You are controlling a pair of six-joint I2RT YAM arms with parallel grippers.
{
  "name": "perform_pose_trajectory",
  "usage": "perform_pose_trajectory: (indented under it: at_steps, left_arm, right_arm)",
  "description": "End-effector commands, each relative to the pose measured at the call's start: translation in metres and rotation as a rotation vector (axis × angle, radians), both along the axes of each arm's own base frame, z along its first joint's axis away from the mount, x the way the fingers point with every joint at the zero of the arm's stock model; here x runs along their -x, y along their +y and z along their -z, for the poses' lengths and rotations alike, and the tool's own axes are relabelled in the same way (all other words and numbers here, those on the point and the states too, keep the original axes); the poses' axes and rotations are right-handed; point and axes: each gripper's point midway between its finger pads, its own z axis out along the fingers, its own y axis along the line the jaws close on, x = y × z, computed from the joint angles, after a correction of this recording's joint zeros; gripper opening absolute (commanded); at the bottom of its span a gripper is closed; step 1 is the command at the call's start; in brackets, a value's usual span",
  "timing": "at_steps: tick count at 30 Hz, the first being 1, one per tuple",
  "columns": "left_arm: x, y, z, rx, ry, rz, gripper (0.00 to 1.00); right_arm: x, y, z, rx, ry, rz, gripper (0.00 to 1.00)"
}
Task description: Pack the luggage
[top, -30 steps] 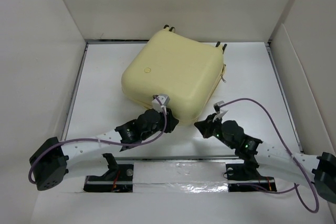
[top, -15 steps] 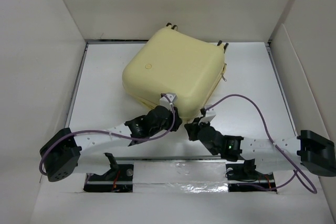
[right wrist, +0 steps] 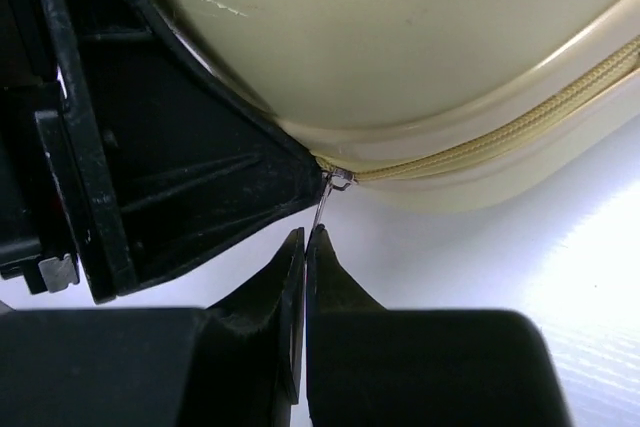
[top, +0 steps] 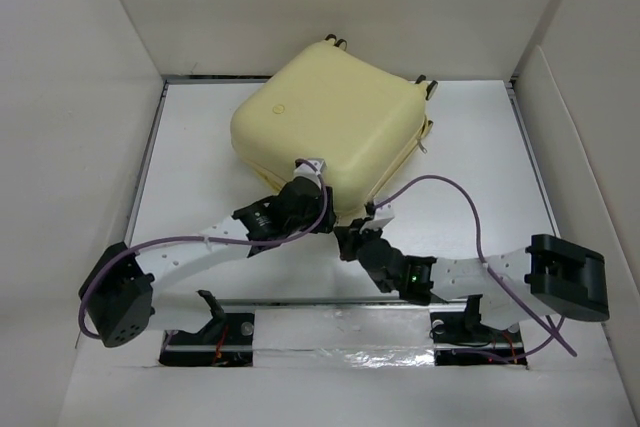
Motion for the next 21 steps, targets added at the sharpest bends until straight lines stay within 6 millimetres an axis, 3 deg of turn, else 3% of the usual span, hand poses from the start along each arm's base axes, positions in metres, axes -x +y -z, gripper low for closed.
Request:
perform_pose_trajectory:
  at_steps: [1,2,3,4,5,6,8,9,12,13,15,16,17,18,19,21]
  left_arm:
    - [-0.057,-0.026,-0.175,0.435,-0.395,-0.132,0.48]
    - [-0.053,-0.018,-0.172,0.402,-0.389,-0.137,0.53]
    - [-0.051,-0.007,-0.173,0.379,-0.396,-0.162,0.59]
    - [-0.047,0.010,-0.186,0.395,-0.414,-0.195,0.61]
    - [-0.048,0.027,-0.182,0.368,-0.401,-0.230,0.62]
    - [-0.043,0.046,-0.193,0.402,-0.426,-0.272,0.62]
    - [-0.043,0.072,-0.202,0.423,-0.455,-0.337,0.62]
    - [-0.050,0.101,-0.215,0.442,-0.496,-0.424,0.62]
    - [-0.065,0.138,-0.246,0.499,-0.567,-0.537,0.61]
    - [-0.084,0.159,-0.246,0.474,-0.575,-0.601,0.60]
    - [-0.104,0.177,-0.264,0.497,-0.588,-0.640,0.60]
    - [-0.133,0.207,-0.249,0.449,-0.563,-0.728,0.60]
    - [-0.146,0.221,-0.246,0.466,-0.542,-0.766,0.60]
    - [-0.157,0.219,-0.248,0.504,-0.505,-0.709,0.59]
    - [-0.183,0.237,-0.220,0.488,-0.434,-0.736,0.58]
    - [-0.205,0.242,-0.210,0.473,-0.384,-0.725,0.57]
  right_arm:
    - [0.077,0.060,-0.074,-0.368,0.034,-0.345,0.00]
    - [0.078,0.045,-0.052,-0.339,0.058,-0.326,0.00]
    - [0.078,0.034,-0.059,-0.376,0.061,-0.314,0.00]
    - [0.079,0.026,-0.056,-0.386,0.072,-0.308,0.00]
    - [0.080,0.017,-0.046,-0.371,0.081,-0.306,0.00]
    - [0.080,0.011,-0.050,-0.378,0.082,-0.295,0.00]
    - [0.080,0.005,-0.046,-0.353,0.088,-0.290,0.00]
    - [0.079,0.002,-0.046,-0.344,0.086,-0.282,0.00]
    - [0.079,0.000,-0.048,-0.334,0.063,-0.294,0.00]
    - [0.080,-0.002,-0.049,-0.332,0.056,-0.299,0.00]
    - [0.085,-0.002,-0.047,-0.319,0.060,-0.328,0.00]
    - [0.087,-0.003,-0.045,-0.313,0.062,-0.341,0.00]
    - [0.089,-0.003,-0.045,-0.319,0.064,-0.351,0.00]
    - [0.091,-0.004,-0.044,-0.318,0.069,-0.366,0.00]
    - [0.093,-0.004,-0.043,-0.322,0.074,-0.373,0.00]
    - [0.098,-0.006,-0.038,-0.317,0.082,-0.393,0.00]
